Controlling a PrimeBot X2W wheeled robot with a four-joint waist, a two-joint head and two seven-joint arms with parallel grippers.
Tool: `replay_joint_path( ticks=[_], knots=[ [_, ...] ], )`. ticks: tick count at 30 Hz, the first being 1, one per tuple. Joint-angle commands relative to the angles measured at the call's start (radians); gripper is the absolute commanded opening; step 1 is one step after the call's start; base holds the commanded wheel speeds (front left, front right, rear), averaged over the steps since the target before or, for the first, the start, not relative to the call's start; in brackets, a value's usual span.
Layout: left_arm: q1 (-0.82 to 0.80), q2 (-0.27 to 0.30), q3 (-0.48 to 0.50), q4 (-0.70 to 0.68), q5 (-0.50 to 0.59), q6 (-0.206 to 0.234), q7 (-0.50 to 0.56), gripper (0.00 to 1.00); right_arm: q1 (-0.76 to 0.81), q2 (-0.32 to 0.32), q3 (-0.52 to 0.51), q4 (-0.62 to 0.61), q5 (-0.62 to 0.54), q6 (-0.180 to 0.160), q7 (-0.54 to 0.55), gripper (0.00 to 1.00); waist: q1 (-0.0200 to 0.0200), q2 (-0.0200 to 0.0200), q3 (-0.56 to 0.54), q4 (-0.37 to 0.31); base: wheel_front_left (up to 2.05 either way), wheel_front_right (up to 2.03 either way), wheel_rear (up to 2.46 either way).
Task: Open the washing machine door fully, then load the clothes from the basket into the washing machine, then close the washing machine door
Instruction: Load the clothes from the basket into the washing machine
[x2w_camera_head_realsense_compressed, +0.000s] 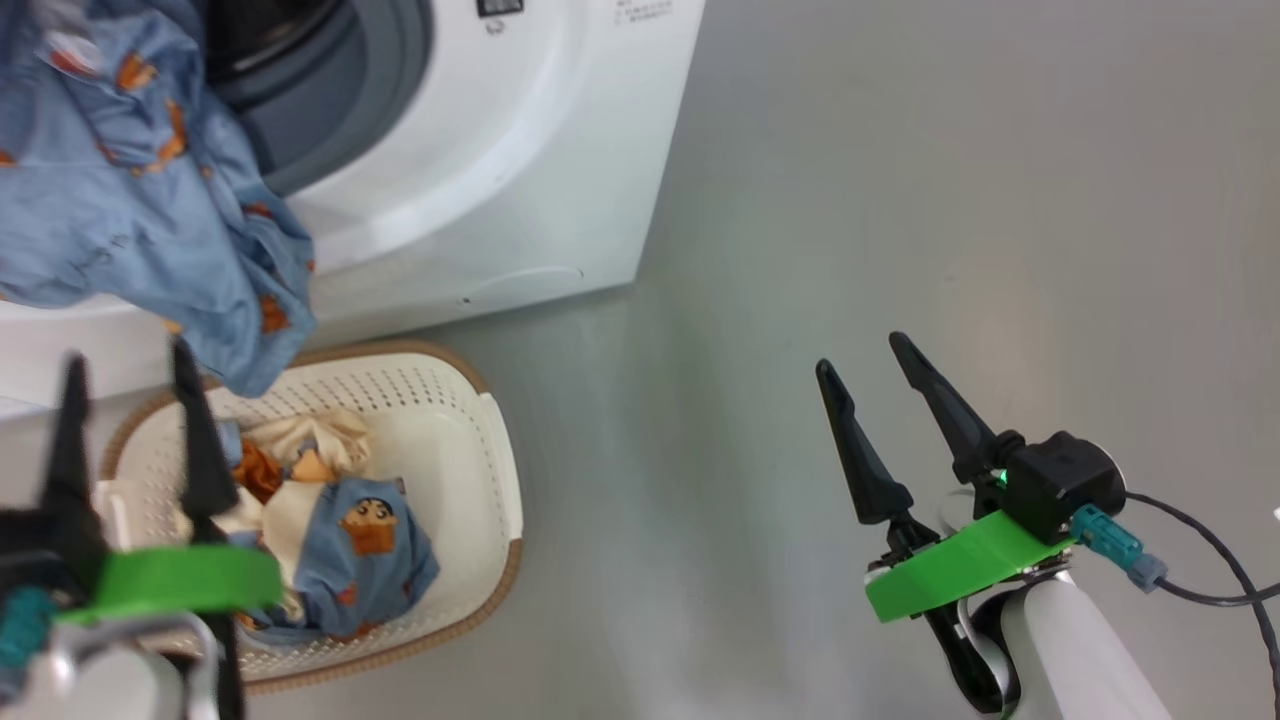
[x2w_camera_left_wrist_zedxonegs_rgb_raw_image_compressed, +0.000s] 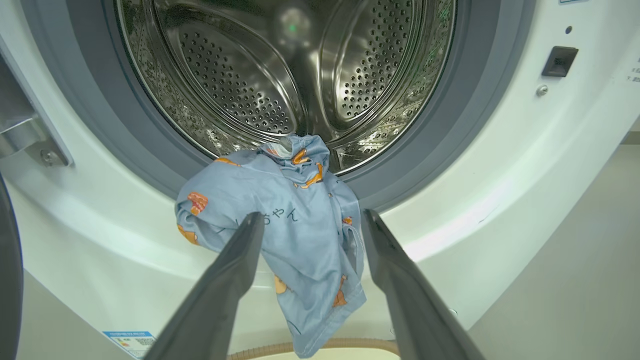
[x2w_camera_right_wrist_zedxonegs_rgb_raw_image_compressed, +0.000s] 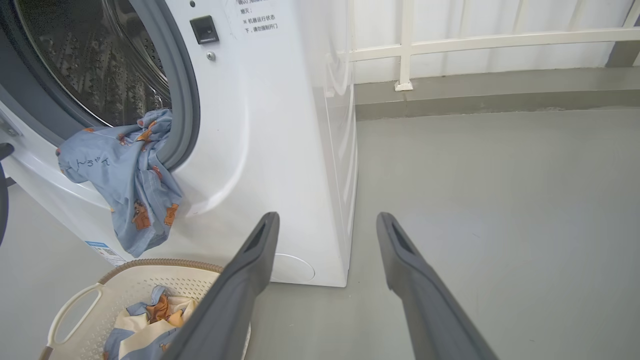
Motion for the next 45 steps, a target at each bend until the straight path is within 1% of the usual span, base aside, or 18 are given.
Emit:
replay_joint_path(
  ticks=[1,5,10,14,21,25,30,45],
  knots=[
    [0.044,0.006,0.016,-0.038,0.002,0.015,-0.007,1.00,0.030,0.002,0.011,-0.013,-0.019,0.002,0.004,1.00,0.0000,0.0000,-0.062,0.032,0.00,0.00,0.00],
    [0.116,-0.022,-0.019,-0.039,-0.001,0.021,-0.008,1.00,0.050,0.002,0.002,-0.006,-0.029,0.002,0.017,1.00,0.0000,0.0000,-0.117,0.047,0.00,0.00,0.00],
    [0.183,-0.036,-0.042,-0.024,-0.003,0.028,-0.010,1.00,0.087,0.002,-0.004,-0.002,-0.033,0.002,0.034,1.00,0.0000,0.0000,-0.189,0.059,0.00,0.00,0.00],
    [0.233,-0.038,-0.052,-0.020,-0.009,0.030,-0.009,1.00,0.123,0.002,-0.007,-0.008,-0.033,0.002,0.048,1.00,0.0000,0.0000,-0.240,0.067,0.00,0.00,0.00],
    [0.292,-0.035,-0.055,-0.030,-0.020,0.039,-0.001,1.00,0.176,0.002,-0.017,-0.034,-0.032,0.002,0.068,1.00,0.0000,0.0000,-0.289,0.079,0.00,0.00,0.00],
    [0.317,-0.035,-0.053,-0.041,-0.023,0.049,-0.002,1.00,0.198,0.002,-0.019,-0.057,-0.030,0.002,0.082,1.00,0.0000,0.0000,-0.304,0.085,0.00,0.00,0.00],
    [0.329,-0.031,-0.054,-0.043,-0.028,0.051,0.002,1.00,0.211,0.002,-0.018,-0.079,-0.032,0.002,0.095,1.00,0.0000,0.0000,-0.309,0.089,0.00,0.00,0.00],
    [0.303,-0.036,-0.059,-0.034,-0.035,0.055,0.003,1.00,0.204,0.002,-0.026,-0.110,-0.037,0.002,0.104,1.00,0.0000,0.0000,-0.277,0.101,0.00,0.00,0.00]
  ],
)
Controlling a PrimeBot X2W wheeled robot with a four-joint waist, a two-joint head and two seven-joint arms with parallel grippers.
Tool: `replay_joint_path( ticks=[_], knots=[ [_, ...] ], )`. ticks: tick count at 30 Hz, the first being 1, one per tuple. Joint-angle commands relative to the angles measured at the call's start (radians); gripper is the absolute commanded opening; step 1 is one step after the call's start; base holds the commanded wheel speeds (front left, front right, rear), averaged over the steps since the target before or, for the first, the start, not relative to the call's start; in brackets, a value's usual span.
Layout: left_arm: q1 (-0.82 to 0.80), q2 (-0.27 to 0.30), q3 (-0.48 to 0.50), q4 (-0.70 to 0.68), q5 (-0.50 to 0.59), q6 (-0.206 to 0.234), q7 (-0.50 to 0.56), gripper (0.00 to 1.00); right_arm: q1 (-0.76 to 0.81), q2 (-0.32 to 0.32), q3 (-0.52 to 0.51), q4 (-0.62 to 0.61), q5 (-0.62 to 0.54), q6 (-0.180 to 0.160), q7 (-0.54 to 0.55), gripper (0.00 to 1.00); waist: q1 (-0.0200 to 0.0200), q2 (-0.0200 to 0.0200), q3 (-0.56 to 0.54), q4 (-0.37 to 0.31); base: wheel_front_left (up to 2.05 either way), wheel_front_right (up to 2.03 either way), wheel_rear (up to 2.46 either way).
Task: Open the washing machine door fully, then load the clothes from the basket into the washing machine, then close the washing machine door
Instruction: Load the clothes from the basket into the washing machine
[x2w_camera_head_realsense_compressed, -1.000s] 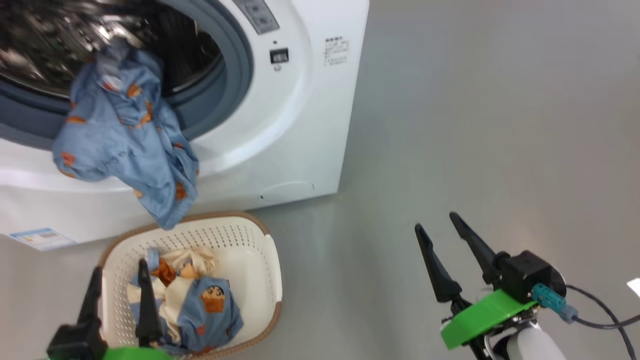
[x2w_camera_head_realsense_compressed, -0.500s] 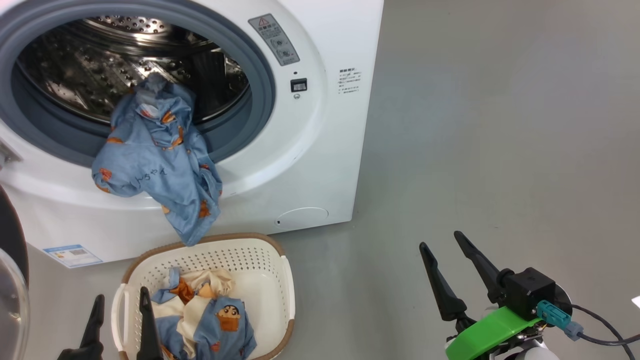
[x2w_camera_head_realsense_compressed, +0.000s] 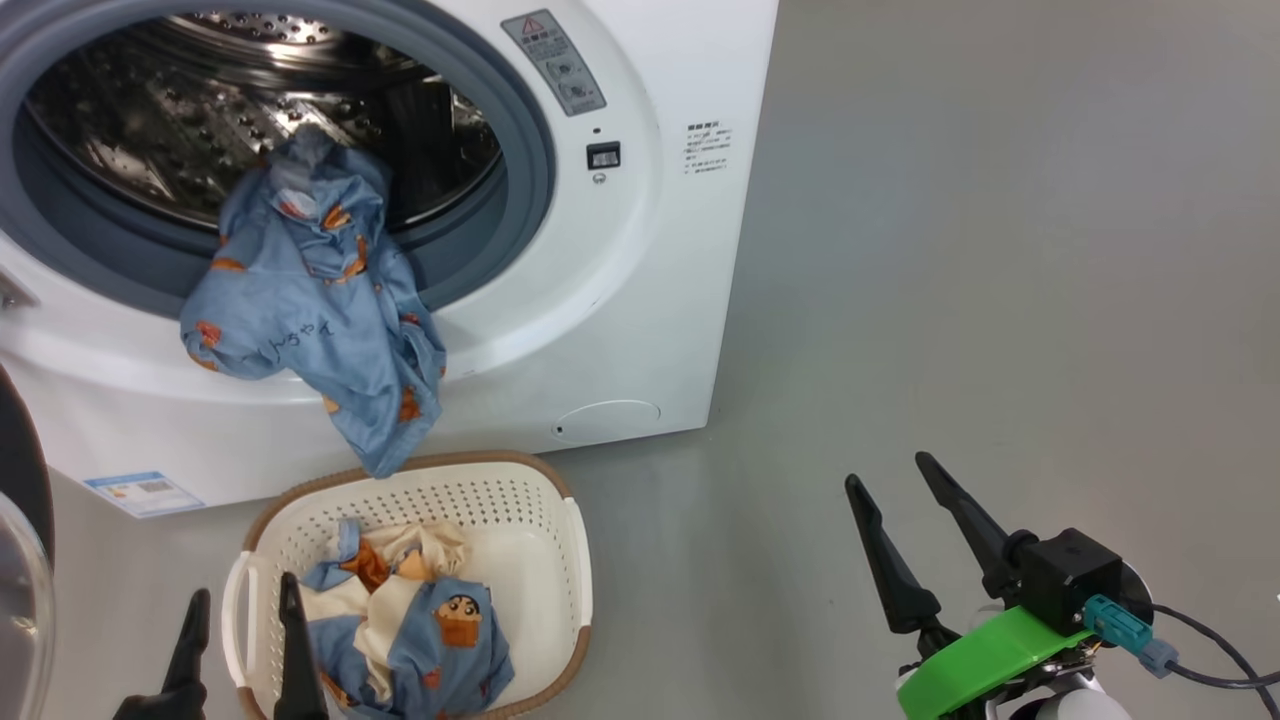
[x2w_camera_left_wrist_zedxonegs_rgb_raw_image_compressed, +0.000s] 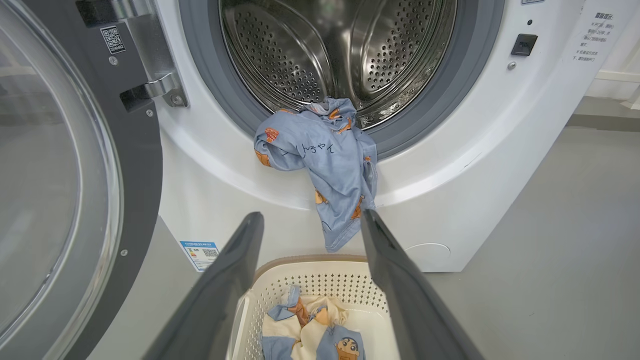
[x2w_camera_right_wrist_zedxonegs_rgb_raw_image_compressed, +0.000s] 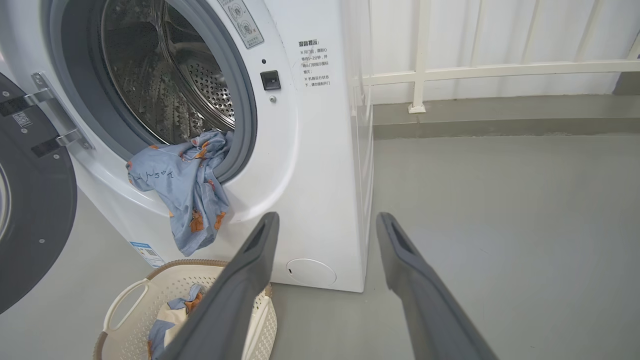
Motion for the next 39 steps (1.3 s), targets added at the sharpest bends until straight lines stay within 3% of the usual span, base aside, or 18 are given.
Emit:
replay_joint_path(
  ticks=[1,13,29,39],
  knots=[
    [-0.042,0.017,0.037,-0.015,-0.003,0.005,-0.002,1.00,-0.009,0.001,0.019,-0.030,-0.010,0.002,-0.003,1.00,0.0001,0.0000,0.009,0.006,0.00,0.00,0.00],
    [-0.168,0.012,0.015,0.081,-0.041,-0.064,0.037,1.00,-0.045,0.001,0.024,-0.058,-0.019,0.002,-0.005,1.00,0.0001,0.0000,0.098,0.014,0.00,0.00,0.00],
    [-0.665,0.009,0.004,0.481,-0.123,-0.254,0.159,1.00,-0.181,0.001,0.042,-0.058,0.006,0.002,-0.051,1.00,0.0001,0.0000,0.337,-0.045,0.00,0.00,0.00],
    [-0.889,0.055,0.024,0.630,-0.139,-0.288,0.235,1.00,-0.224,0.001,0.057,-0.011,0.041,0.002,-0.090,1.00,0.0001,0.0000,0.397,-0.087,0.00,0.00,0.00]
  ],
)
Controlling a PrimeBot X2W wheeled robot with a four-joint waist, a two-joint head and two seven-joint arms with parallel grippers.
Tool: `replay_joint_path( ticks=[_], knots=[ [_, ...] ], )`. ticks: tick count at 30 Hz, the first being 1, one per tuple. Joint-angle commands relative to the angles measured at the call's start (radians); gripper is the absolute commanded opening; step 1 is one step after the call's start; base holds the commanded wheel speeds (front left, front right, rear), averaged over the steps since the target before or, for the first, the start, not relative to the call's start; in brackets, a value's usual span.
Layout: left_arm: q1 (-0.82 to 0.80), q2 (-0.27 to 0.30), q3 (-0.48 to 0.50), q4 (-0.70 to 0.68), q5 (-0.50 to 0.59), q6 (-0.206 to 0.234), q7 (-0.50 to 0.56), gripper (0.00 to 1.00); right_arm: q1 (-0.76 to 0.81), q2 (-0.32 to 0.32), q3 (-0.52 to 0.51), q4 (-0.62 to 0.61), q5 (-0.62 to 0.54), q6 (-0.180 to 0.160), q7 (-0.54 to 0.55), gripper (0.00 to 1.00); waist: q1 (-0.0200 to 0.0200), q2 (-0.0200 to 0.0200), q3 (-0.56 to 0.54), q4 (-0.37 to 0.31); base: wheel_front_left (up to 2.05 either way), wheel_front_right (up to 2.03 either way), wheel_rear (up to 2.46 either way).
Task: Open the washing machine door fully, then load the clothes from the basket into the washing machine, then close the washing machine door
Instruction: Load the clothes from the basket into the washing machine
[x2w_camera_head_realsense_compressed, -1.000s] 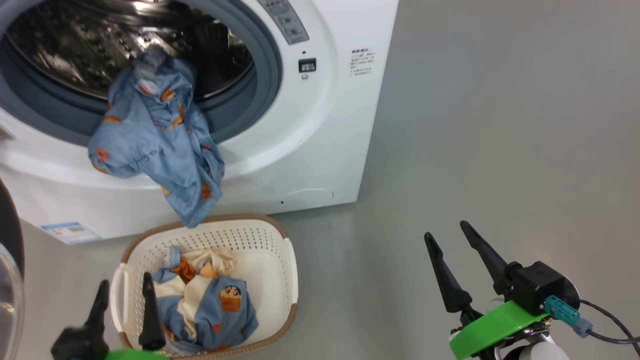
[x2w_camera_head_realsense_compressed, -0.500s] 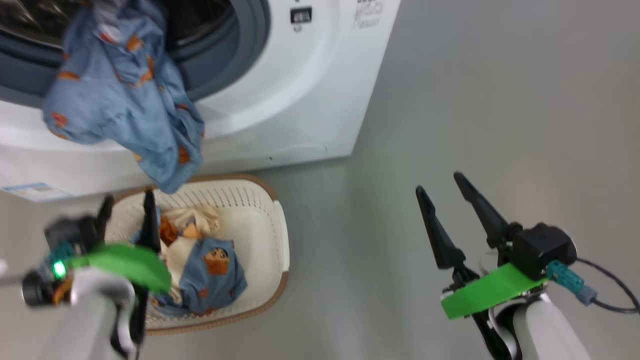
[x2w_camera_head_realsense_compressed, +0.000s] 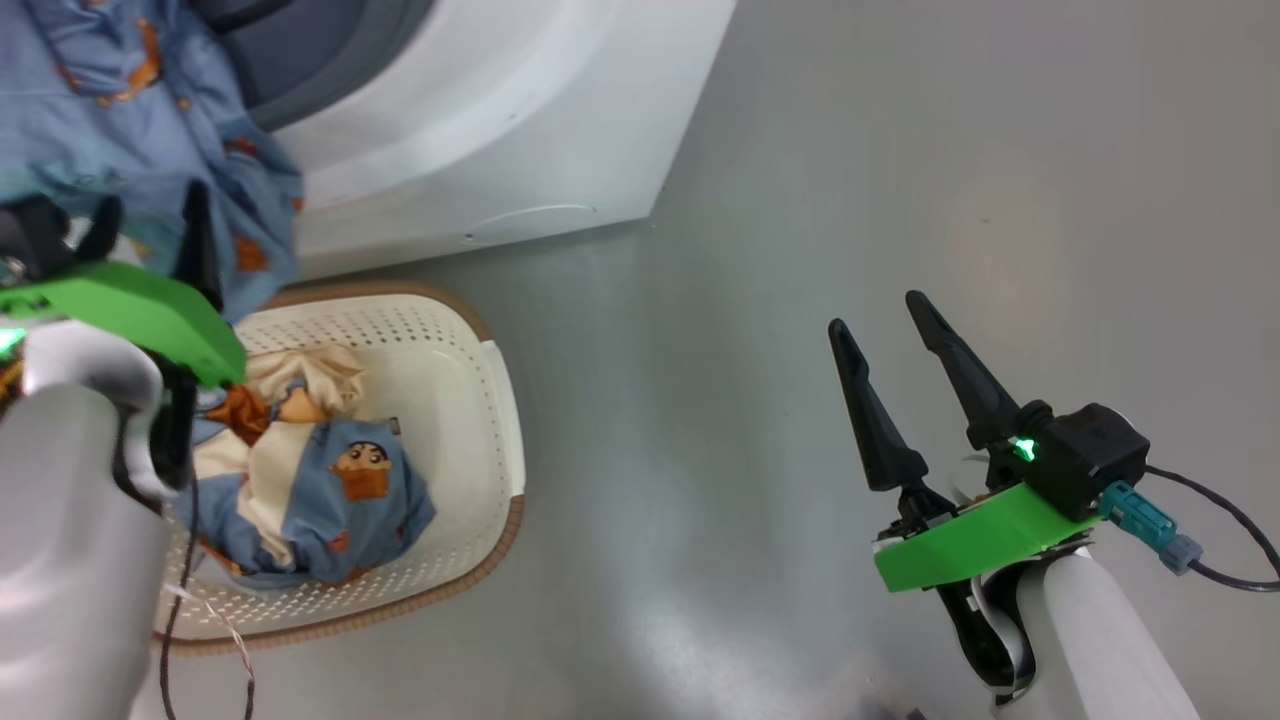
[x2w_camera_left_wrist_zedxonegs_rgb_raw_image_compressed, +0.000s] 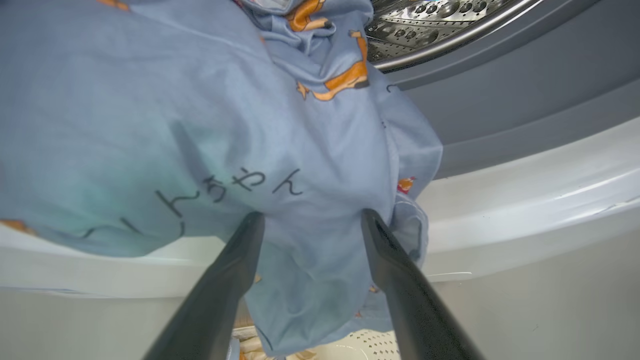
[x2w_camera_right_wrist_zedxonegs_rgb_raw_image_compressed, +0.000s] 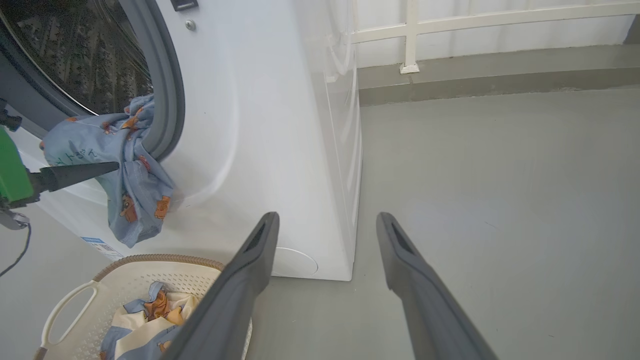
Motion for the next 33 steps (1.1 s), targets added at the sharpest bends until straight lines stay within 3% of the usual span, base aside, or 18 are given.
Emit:
replay_joint_path(
  ticks=[1,6,7,9,10,23,29,33],
  knots=[
    [-0.046,0.053,0.035,0.003,-0.004,-0.005,0.009,1.00,-0.006,0.002,0.029,-0.013,0.015,0.002,-0.013,1.00,0.0001,-0.0001,0.024,-0.025,0.00,0.00,0.00],
    [-0.106,0.061,0.047,0.054,-0.008,0.010,0.015,1.00,-0.018,0.002,0.036,0.006,0.025,0.002,-0.022,1.00,0.0001,-0.0001,0.024,-0.036,0.00,0.00,0.00],
    [-0.113,0.061,0.047,0.062,-0.007,0.013,0.015,0.74,-0.020,0.002,0.037,0.009,0.026,0.002,-0.023,1.00,0.0001,-0.0001,0.023,-0.037,0.00,0.00,0.00],
    [-0.124,0.057,0.047,0.077,-0.008,0.017,0.012,0.06,-0.021,0.002,0.039,0.015,0.029,0.002,-0.025,1.00,0.0001,-0.0001,0.019,-0.038,0.00,0.00,0.00],
    [-0.127,0.056,0.046,0.085,-0.008,0.017,0.014,0.00,-0.022,0.002,0.039,0.017,0.030,0.002,-0.026,1.00,0.0001,-0.0001,0.018,-0.039,0.00,0.00,0.00],
    [-0.087,0.048,0.026,0.116,-0.042,-0.026,0.065,0.00,-0.008,0.002,0.030,0.026,0.028,0.002,-0.030,1.00,0.0001,-0.0001,-0.012,-0.026,0.00,0.00,0.00],
    [-0.041,0.090,0.008,0.015,-0.050,-0.044,0.143,0.00,0.006,0.002,0.020,0.021,0.022,0.002,-0.030,1.00,0.0001,-0.0001,-0.025,-0.007,0.00,0.00,0.00],
    [-0.017,0.140,0.005,-0.117,-0.043,-0.025,0.202,0.00,0.013,0.002,0.018,0.016,0.021,0.002,-0.030,1.00,0.0001,-0.0001,-0.029,0.002,0.00,0.00,0.00]
  ],
)
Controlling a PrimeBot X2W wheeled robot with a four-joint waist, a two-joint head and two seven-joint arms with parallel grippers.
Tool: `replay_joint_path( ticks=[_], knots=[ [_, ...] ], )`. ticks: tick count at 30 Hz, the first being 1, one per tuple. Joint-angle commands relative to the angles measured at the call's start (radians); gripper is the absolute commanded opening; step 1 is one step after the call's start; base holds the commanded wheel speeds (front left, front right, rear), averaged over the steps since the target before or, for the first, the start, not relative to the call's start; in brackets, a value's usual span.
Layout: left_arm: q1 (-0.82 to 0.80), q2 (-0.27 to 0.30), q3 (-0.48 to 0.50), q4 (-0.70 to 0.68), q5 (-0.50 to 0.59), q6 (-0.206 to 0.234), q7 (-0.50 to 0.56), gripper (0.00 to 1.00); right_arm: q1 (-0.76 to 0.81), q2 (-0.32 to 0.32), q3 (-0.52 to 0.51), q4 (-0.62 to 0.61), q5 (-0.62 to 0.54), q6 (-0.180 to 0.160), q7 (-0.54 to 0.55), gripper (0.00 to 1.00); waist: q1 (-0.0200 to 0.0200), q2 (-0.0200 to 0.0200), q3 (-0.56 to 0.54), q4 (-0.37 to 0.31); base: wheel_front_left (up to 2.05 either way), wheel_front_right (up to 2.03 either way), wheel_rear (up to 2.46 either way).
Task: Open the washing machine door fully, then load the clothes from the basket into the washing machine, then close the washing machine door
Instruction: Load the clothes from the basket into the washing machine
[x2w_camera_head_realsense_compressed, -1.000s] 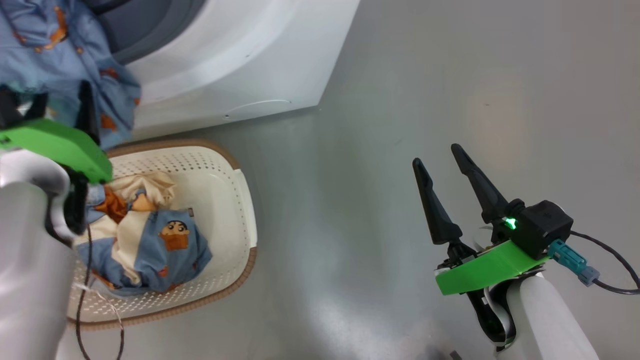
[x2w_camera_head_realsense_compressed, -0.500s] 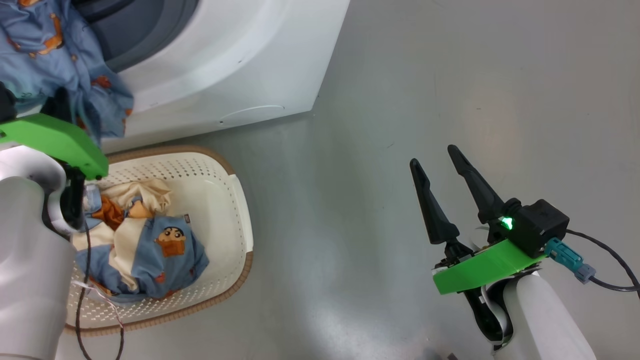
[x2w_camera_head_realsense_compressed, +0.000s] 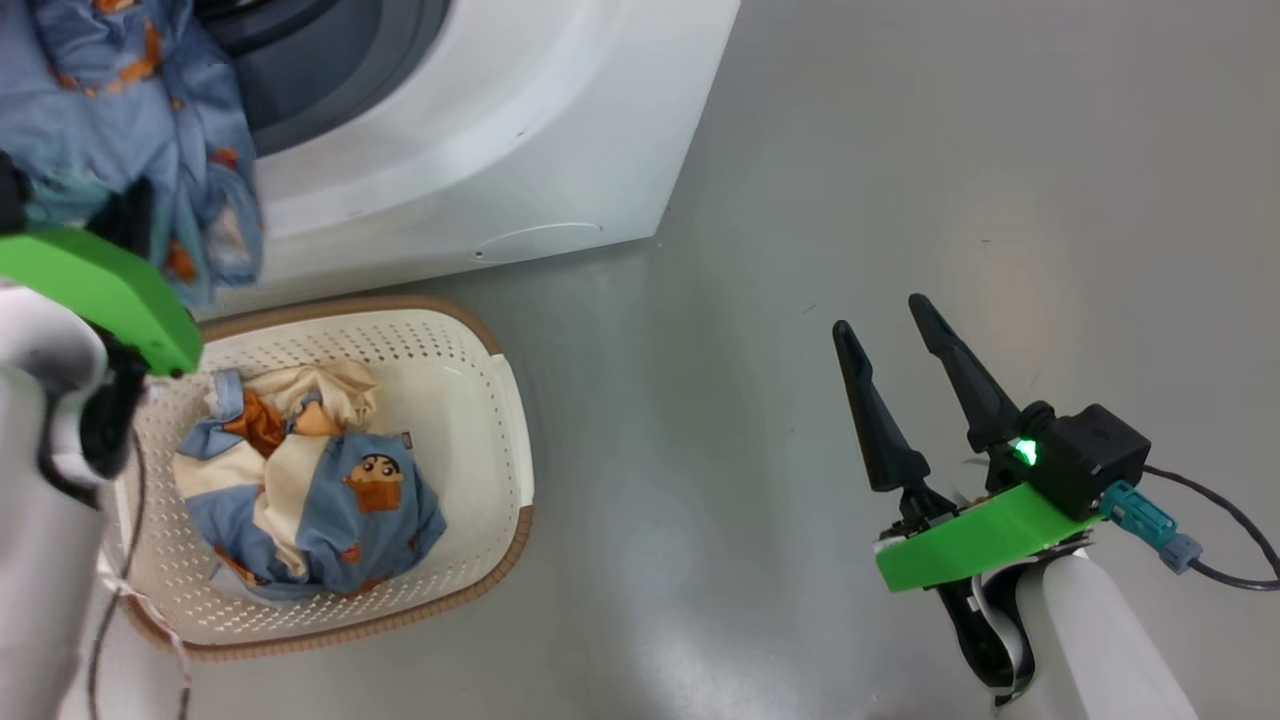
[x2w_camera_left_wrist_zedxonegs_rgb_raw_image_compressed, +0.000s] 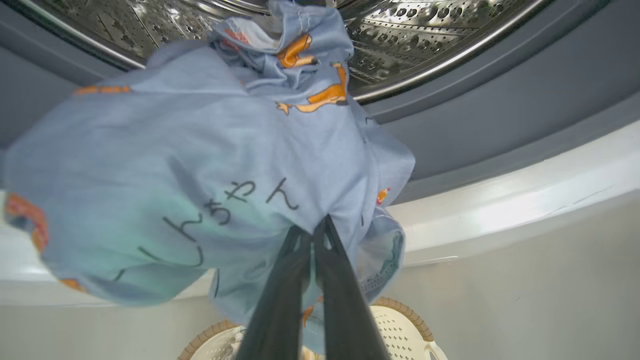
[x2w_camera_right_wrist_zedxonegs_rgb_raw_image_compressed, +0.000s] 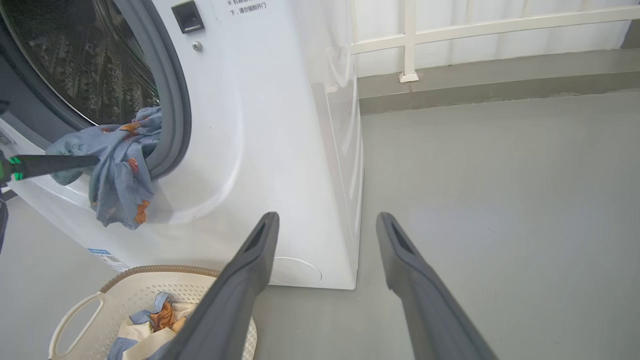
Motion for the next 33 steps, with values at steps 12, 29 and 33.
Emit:
replay_joint_path(
  ticks=[12,29,33],
  knots=[
    [-0.088,0.184,0.045,-0.355,0.028,0.079,0.226,0.00,0.003,0.003,0.046,-0.045,0.011,0.002,-0.012,1.00,0.0001,0.0000,0.051,-0.024,0.00,0.00,0.00],
    [-0.407,0.299,0.039,-0.178,0.129,0.087,0.307,0.00,-0.066,0.003,0.127,-0.061,0.100,0.002,-0.012,1.00,0.0001,0.0000,0.195,-0.171,0.00,0.00,0.00],
    [-0.483,0.309,0.037,-0.134,0.187,0.115,0.238,0.00,-0.081,0.003,0.148,-0.066,0.118,0.002,-0.012,1.00,0.0001,0.0000,0.225,-0.199,0.00,0.00,0.00]
  ],
)
